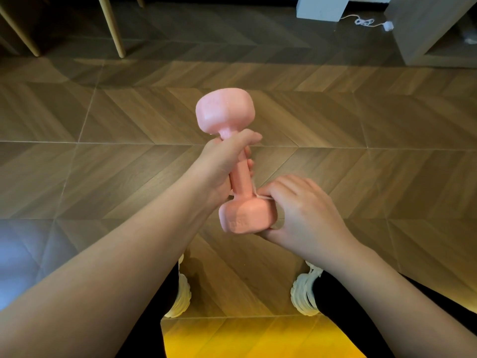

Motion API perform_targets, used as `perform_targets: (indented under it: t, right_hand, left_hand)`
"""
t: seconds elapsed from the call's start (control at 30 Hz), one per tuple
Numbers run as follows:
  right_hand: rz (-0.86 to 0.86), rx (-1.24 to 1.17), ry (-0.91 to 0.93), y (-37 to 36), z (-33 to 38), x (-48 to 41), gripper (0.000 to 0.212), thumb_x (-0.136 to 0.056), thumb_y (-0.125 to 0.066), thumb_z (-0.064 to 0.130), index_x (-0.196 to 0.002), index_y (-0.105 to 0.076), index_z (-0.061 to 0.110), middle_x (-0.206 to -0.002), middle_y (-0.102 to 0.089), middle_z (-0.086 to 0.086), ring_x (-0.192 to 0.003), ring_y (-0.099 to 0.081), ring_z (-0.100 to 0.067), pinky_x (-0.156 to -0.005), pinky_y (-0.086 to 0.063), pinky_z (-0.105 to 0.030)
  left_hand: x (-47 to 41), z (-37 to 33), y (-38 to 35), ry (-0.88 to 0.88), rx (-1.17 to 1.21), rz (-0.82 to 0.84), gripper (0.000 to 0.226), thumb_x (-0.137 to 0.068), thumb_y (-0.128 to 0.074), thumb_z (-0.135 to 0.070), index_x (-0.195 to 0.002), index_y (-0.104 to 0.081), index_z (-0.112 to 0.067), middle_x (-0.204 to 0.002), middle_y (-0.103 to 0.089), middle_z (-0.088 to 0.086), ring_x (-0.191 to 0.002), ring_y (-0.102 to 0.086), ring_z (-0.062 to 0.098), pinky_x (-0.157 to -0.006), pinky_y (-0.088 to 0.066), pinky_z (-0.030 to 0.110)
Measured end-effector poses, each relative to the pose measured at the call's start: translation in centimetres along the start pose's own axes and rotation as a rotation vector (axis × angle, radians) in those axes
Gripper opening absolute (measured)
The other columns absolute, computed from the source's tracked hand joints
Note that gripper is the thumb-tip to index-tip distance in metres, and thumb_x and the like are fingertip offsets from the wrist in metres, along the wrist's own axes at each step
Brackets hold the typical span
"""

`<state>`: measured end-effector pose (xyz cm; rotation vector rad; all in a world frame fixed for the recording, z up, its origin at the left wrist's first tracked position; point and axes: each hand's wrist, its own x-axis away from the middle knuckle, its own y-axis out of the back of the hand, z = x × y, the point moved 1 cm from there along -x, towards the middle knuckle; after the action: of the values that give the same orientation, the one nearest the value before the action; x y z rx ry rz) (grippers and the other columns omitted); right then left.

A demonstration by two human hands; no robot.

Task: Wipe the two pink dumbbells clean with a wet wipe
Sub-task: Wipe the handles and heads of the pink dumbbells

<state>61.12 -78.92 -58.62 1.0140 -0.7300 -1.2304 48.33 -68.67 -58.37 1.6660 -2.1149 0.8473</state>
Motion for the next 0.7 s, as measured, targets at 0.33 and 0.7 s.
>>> perform_targets:
  t: [0.33, 0.7]
  right_hand:
    - [-0.084, -0.091, 0.040, -0.3, 0.3, 0.0, 0.048, -0.063, -0.077, 0.052, -0.092, -0.062, 0.017, -0.090, -0.060, 0.007, -0.088, -0.052, -0.013, -0.080, -0.033, -0.022]
    - [-0.168, 0.057, -0.015, 0.2, -0.2, 0.2, 0.050, -0.055, -0.091, 0.043, -0.085, -0.064, 0.013, -0.082, -0.061, 0.004, -0.080, -0.059, -0.021, -0.081, -0.036, -0.028]
  left_hand:
    - [-0.2, -0.6, -0.4, 0.086, 0.160, 0.067, 0.031, -0.091, -0.061, -0.020, -0.066, -0.043, -0.022, -0.047, -0.035, -0.009, -0.037, -0.032, 0.009, -0.040, -0.032, 0.019]
    - [-0.3, -0.5, -0.3, 0.040, 0.030, 0.023, 0.023, -0.076, -0.072, -0.021, -0.083, -0.051, -0.015, -0.068, -0.047, 0.001, -0.068, -0.049, 0.018, -0.058, -0.043, 0.029]
